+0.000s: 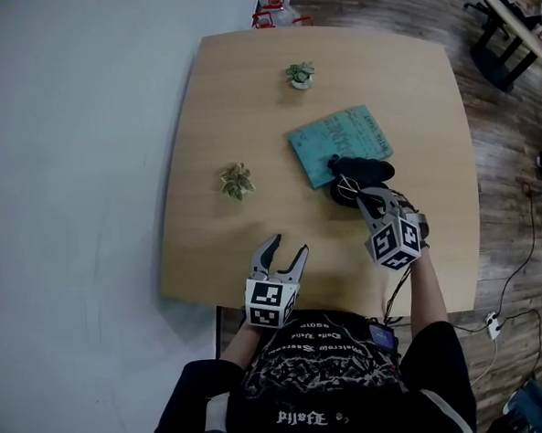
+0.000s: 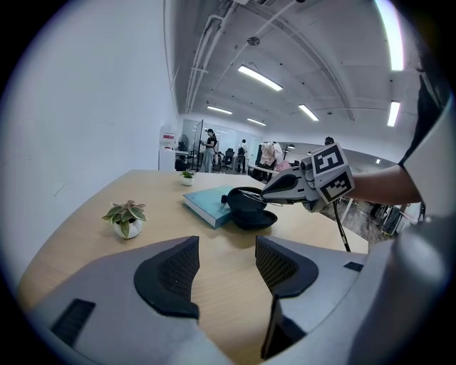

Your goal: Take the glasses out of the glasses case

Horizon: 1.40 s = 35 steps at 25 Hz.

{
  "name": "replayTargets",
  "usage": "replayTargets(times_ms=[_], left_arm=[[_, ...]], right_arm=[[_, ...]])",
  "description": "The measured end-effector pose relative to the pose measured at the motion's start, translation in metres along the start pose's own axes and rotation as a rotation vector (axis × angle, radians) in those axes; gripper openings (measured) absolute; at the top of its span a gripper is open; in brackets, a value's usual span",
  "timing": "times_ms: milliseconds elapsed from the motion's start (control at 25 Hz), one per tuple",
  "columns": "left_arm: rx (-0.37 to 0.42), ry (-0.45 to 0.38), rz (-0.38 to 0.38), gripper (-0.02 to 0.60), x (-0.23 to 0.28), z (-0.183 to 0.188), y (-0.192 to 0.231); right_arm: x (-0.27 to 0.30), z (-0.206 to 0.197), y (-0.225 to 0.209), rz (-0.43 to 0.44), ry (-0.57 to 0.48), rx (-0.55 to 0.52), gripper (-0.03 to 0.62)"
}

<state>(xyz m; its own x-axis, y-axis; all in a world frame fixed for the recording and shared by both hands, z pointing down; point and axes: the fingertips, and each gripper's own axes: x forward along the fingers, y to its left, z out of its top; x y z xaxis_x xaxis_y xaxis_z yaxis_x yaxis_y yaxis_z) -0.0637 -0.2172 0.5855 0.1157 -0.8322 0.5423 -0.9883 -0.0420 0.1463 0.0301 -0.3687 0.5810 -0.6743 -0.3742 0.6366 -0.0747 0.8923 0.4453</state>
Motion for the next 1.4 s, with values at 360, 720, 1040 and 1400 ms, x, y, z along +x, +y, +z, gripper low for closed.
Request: replayTargets(times_ms=[360,720,1040,1400], left_arm=[[0.008,-0.056,-0.022,0.253,-0.014,0.007,-0.01],[-0.002,-0.134,-0.037,0.253,-0.033,0.018,-0.019],[-0.008,-0.197,-0.068,0.253,-0.048,0.027,-0.03],[-0.019,-0.218,-0.093,0.253,-0.056,0.022,-0.043]], right_arm=[[-0.041,0.029,-0.007,-0.124,-0.091,0.078,0.014],[-0.088,0.05,0.0,-0.231,-0.186,0.18,0.014],[-0.125,0.05,0.018,-0.333,-0.289,0.386,0.014],[-0.154,0.033,0.053,-0.396,-0.381,0.61,0.014]])
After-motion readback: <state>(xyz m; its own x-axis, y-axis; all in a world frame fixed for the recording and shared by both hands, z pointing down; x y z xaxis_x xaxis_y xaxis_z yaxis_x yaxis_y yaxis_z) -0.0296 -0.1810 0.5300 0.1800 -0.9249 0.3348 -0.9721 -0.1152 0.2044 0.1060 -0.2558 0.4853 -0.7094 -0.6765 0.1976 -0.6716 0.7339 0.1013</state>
